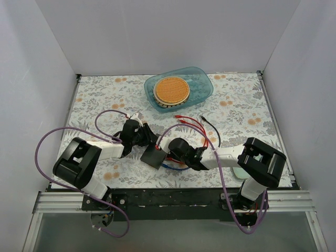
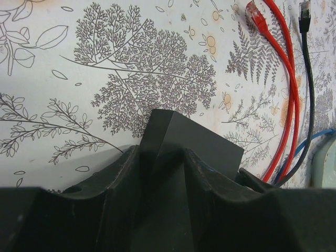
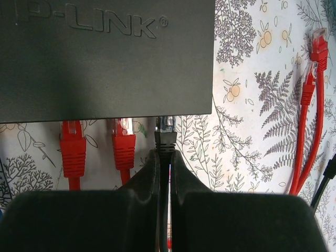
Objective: Insert the plug into the switch port
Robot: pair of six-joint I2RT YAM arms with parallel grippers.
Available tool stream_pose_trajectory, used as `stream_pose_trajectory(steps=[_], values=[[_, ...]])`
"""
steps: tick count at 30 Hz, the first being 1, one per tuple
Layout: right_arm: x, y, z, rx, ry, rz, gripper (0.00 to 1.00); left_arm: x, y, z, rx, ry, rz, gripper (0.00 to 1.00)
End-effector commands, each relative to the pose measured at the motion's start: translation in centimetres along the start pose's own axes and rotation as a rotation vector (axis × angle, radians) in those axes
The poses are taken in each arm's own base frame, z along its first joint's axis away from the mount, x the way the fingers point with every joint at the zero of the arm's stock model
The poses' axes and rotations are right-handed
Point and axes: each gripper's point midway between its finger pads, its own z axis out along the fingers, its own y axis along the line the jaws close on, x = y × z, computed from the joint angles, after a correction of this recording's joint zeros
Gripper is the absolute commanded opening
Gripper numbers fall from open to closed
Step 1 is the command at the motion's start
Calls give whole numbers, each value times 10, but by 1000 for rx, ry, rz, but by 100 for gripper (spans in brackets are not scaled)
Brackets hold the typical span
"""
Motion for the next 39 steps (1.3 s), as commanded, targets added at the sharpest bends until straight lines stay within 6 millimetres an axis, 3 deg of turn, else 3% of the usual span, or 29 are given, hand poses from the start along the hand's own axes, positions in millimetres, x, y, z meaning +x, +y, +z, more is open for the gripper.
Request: stream_pose_trajectory(steps=[1, 8, 12, 15, 18, 20, 26, 29, 33, 39], values=[[-113, 0, -13, -58, -374, 126, 1, 80, -38, -21, 133, 339, -20, 27], [-76, 8, -13, -77, -224, 140, 5, 42, -28, -20, 101, 235, -58, 39], [-69, 7, -21, -76, -204, 157, 36, 19, -29, -23, 90, 172, -53, 48], [-70, 1, -30, -64, -206, 174, 54, 3, -32, -26, 89, 126, -51, 56], [-73, -6, -40, -46, -214, 186, 64, -16, -38, -31, 82, 76, -36, 63], [-79, -14, -50, -28, -229, 193, 67, -33, -47, -34, 82, 36, -20, 73], [-107, -40, -84, 21, -328, 210, 80, -88, -76, -68, 83, -148, 79, 98], [-123, -55, -106, 48, -397, 218, 87, -113, -91, -88, 83, -229, 131, 98], [-139, -78, -136, 100, -476, 251, 91, -133, -97, -109, 45, -296, 166, 98], [-144, -104, -167, 162, -526, 288, 96, -155, -103, -140, 23, -420, 160, 98]])
